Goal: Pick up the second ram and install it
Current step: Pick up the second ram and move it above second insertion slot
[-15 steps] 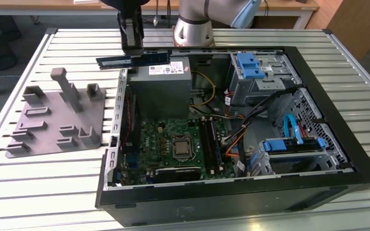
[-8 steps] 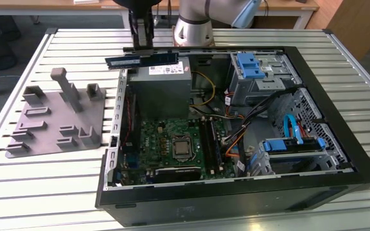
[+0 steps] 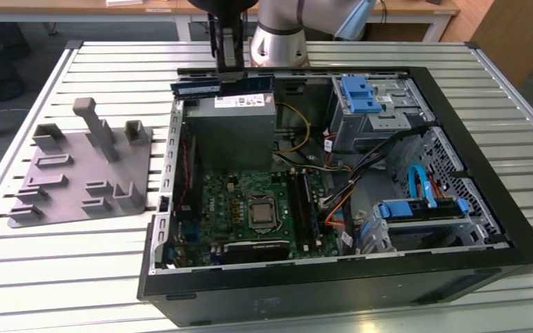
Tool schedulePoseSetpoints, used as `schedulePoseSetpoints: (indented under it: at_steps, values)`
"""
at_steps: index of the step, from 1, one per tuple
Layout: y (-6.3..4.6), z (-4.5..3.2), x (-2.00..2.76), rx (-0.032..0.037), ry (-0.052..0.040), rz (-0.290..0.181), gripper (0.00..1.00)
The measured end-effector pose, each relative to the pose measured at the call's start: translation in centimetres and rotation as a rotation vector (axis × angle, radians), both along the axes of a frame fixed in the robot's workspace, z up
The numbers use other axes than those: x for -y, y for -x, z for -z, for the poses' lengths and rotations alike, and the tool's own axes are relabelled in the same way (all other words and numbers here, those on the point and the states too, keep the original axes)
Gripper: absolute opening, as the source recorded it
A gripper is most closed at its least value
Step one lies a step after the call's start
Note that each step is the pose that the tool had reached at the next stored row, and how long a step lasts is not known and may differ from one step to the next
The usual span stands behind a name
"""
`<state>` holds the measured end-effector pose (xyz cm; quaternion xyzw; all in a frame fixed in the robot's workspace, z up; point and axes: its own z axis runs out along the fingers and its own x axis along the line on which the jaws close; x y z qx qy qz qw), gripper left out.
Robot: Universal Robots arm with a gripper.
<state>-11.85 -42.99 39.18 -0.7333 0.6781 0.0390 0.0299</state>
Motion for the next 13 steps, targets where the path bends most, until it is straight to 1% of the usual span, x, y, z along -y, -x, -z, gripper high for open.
schedulePoseSetpoints:
  at_steps: [7,13]
  values:
    - [-1.9,0.06,0.00,-0.0004,0.0000,0.000,0.14]
    - [-3.3,0.12,0.00,-0.0004,0.0000,0.000,0.14]
